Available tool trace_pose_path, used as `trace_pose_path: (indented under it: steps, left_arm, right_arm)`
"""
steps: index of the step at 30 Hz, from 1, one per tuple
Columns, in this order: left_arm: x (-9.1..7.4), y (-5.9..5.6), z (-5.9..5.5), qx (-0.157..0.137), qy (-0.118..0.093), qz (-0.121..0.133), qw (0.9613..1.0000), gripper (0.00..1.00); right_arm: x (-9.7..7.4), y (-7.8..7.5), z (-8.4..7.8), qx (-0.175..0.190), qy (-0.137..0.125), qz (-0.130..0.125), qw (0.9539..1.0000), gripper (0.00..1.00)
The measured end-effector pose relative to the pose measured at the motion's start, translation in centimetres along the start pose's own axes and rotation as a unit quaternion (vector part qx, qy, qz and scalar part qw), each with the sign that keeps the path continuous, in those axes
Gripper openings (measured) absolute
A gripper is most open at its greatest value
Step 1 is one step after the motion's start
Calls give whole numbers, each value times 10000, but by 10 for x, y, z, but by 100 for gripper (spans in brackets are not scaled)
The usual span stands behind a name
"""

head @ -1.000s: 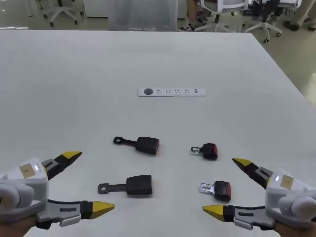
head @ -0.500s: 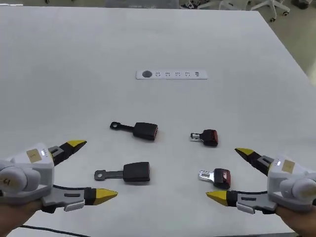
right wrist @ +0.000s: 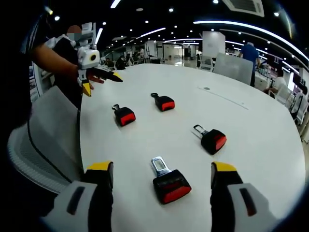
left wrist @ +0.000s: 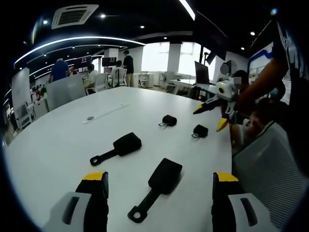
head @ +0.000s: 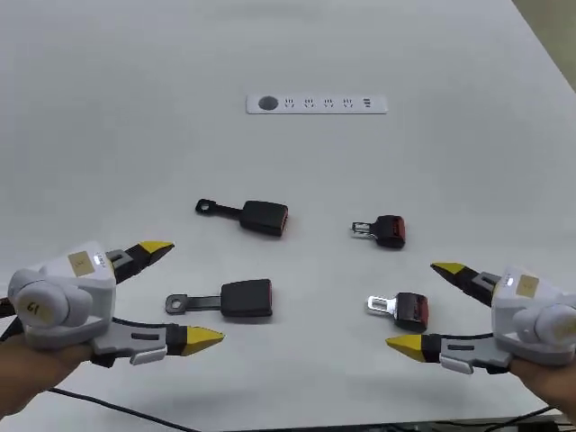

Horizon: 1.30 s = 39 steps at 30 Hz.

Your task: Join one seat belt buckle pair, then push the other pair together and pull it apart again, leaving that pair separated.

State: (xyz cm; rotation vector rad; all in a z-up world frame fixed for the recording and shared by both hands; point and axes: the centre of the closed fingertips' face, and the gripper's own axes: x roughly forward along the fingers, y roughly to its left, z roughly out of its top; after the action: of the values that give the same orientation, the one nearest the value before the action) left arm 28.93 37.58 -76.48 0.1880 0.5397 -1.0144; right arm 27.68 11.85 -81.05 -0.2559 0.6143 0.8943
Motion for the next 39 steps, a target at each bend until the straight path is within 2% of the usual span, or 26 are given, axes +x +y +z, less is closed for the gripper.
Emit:
trace_pose_path:
  steps: [9, 11, 15, 18, 21, 29, 32, 37, 39]
  left_arm:
    - [27, 2, -10, 38, 203, -259, 9995, 86]
    - [33, 3, -15, 75, 331, -299, 9990, 85]
    - [44, -1, -21, 110, 418, -448, 9981, 83]
    - [53, -6, -28, 222, 576, -615, 9962, 80]
    - [60, -6, -31, 259, 626, -676, 9954, 78]
    - [71, -6, -39, 396, 787, -881, 9922, 70]
    - [73, -7, -45, 540, 926, -962, 9896, 65]
    - [76, -8, -49, 599, 982, -1090, 9874, 56]
    - [76, -10, -54, 729, 1081, -1176, 9845, 51]
  right_arm:
    - [12, -5, -19, 24, 288, 266, 9992, 82]
    - [13, -6, -25, 32, 372, 315, 9988, 81]
    - [15, -5, -34, -97, 550, 459, 9974, 80]
    - [16, -6, -36, -123, 584, 551, 9967, 79]
    - [16, -8, -39, -128, 617, 613, 9961, 76]
    - [17, -6, -46, -222, 790, 882, 9927, 67]
    - [17, -4, -48, -287, 862, 988, 9909, 63]
    - [19, -2, -44, -351, 882, 1056, 9899, 56]
    - [18, 0, -42, -408, 920, 1133, 9884, 53]
